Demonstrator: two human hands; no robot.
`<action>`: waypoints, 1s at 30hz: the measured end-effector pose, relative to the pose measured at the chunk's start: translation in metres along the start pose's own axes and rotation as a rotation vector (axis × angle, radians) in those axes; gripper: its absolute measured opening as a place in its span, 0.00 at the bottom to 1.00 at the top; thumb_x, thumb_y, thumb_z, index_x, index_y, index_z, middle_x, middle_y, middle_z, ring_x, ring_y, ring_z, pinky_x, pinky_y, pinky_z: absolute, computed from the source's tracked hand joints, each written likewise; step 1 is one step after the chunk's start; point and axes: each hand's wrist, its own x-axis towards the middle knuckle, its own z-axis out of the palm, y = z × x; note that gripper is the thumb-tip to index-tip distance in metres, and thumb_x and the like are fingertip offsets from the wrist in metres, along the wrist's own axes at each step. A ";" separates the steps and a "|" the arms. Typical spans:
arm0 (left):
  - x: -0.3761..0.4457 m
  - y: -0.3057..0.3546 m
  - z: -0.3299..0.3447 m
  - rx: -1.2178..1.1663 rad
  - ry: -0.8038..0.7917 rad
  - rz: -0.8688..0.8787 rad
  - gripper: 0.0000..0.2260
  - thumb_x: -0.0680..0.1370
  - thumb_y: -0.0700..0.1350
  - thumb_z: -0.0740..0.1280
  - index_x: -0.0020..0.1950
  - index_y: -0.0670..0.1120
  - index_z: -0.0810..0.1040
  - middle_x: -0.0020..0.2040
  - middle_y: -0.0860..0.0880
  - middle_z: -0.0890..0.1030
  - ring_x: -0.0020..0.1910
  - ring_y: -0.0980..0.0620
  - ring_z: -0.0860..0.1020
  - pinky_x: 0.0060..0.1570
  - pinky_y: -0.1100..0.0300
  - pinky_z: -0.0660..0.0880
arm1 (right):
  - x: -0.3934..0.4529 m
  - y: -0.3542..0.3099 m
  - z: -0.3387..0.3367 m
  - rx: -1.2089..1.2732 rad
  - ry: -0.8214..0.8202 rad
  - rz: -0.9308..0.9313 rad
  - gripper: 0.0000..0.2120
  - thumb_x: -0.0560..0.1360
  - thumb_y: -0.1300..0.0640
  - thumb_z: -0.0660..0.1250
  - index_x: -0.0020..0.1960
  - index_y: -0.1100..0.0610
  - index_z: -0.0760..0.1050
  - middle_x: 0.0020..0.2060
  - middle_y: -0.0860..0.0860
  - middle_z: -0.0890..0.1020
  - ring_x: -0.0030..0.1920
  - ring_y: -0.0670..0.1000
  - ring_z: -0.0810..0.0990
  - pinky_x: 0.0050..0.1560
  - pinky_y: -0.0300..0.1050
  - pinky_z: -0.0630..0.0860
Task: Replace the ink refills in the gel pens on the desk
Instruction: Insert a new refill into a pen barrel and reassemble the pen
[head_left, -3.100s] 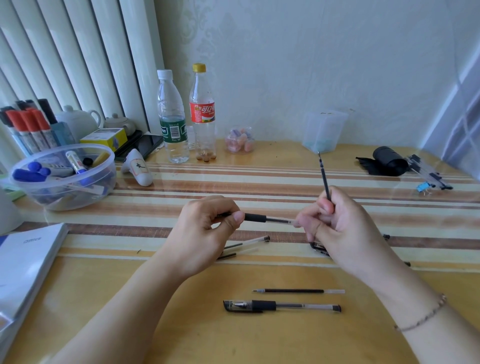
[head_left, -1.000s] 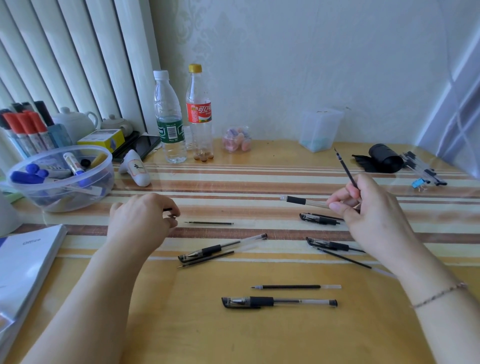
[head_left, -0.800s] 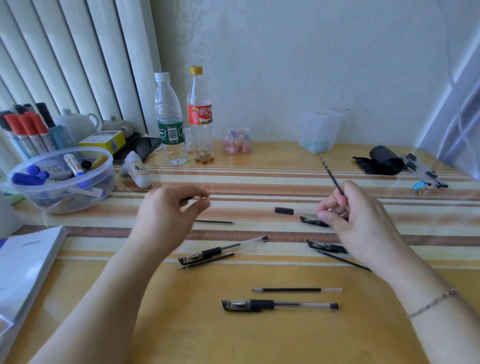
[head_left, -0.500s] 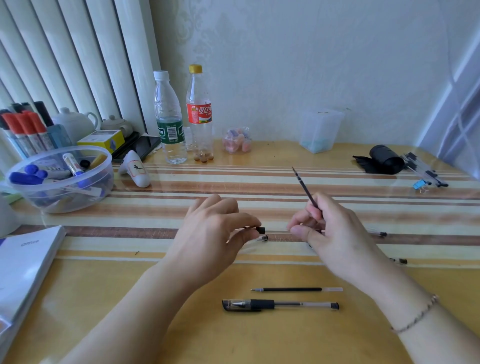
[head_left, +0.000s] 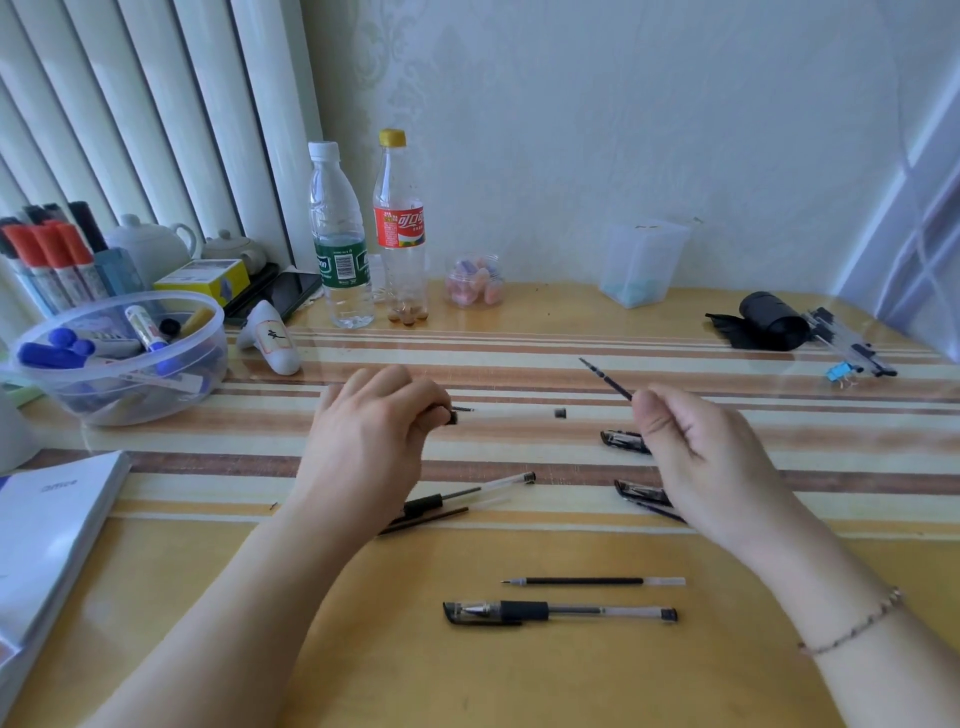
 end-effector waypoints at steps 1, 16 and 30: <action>0.001 -0.002 -0.001 -0.007 0.014 -0.021 0.06 0.77 0.44 0.64 0.44 0.48 0.81 0.40 0.52 0.77 0.43 0.44 0.75 0.44 0.48 0.71 | 0.001 0.003 -0.003 -0.052 0.013 0.012 0.17 0.79 0.39 0.50 0.34 0.42 0.65 0.24 0.43 0.71 0.24 0.45 0.67 0.25 0.37 0.59; -0.003 0.025 0.001 -0.256 0.136 -0.095 0.06 0.79 0.44 0.65 0.47 0.49 0.81 0.39 0.57 0.79 0.41 0.56 0.76 0.42 0.61 0.72 | -0.007 -0.025 0.024 0.146 -0.028 0.024 0.10 0.80 0.50 0.57 0.40 0.45 0.70 0.25 0.48 0.74 0.24 0.46 0.70 0.25 0.43 0.69; -0.015 0.065 0.023 -1.365 -0.052 -0.679 0.15 0.80 0.51 0.58 0.39 0.50 0.79 0.30 0.49 0.66 0.29 0.52 0.64 0.37 0.55 0.64 | -0.022 -0.057 0.053 0.574 -0.246 0.245 0.09 0.82 0.54 0.56 0.45 0.50 0.71 0.27 0.52 0.78 0.19 0.50 0.73 0.23 0.40 0.68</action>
